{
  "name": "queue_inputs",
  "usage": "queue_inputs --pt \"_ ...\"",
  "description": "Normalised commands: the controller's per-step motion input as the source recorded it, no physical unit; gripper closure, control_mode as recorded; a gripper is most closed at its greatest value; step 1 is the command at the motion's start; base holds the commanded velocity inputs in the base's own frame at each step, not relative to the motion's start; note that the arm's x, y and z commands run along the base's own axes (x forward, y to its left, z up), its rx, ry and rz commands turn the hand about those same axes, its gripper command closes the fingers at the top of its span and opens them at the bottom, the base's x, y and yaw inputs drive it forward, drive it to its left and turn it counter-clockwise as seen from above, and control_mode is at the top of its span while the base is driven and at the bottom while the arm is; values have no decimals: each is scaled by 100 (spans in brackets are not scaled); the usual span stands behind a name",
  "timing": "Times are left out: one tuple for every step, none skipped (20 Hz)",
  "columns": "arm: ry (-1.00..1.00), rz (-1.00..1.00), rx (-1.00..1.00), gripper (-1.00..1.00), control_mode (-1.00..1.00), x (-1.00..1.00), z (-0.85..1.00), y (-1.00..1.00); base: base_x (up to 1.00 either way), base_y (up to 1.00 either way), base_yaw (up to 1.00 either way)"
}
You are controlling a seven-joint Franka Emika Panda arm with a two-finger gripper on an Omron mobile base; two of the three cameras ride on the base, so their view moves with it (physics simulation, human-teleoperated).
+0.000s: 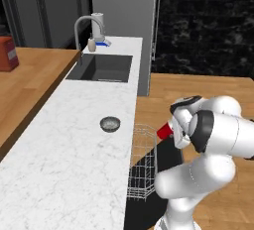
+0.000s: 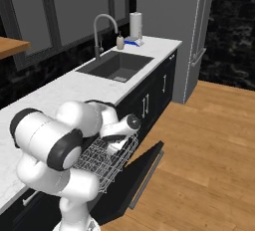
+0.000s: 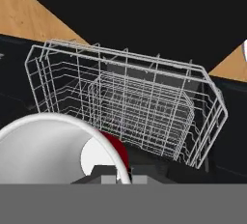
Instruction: Pick up the cup and bowl from the counter, place them in the dishwasher, and close the dishwasher door.
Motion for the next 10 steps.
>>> queue_inputs --pt "7 0 0 100 -100 52 -6 0 0 0 0" --pt "0 0 0 100 -100 43 -12 0 0 0 0" --pt "-1 0 0 100 -100 39 -24 0 0 0 0" --pt "-3 0 0 100 -100 39 -38 0 0 0 0" --pt "-1 0 0 100 -100 44 -43 0 0 0 0" --pt "0 0 -1 100 -100 40 -49 0 0 0 0" --pt "0 0 -2 100 -100 40 -51 0 0 0 0" --pt "0 0 -3 100 -100 36 -56 0 0 0 0" --pt "0 0 -5 100 -100 33 -57 11 0 0 0" --pt "0 0 -6 100 -100 29 -55 14 0 0 0"
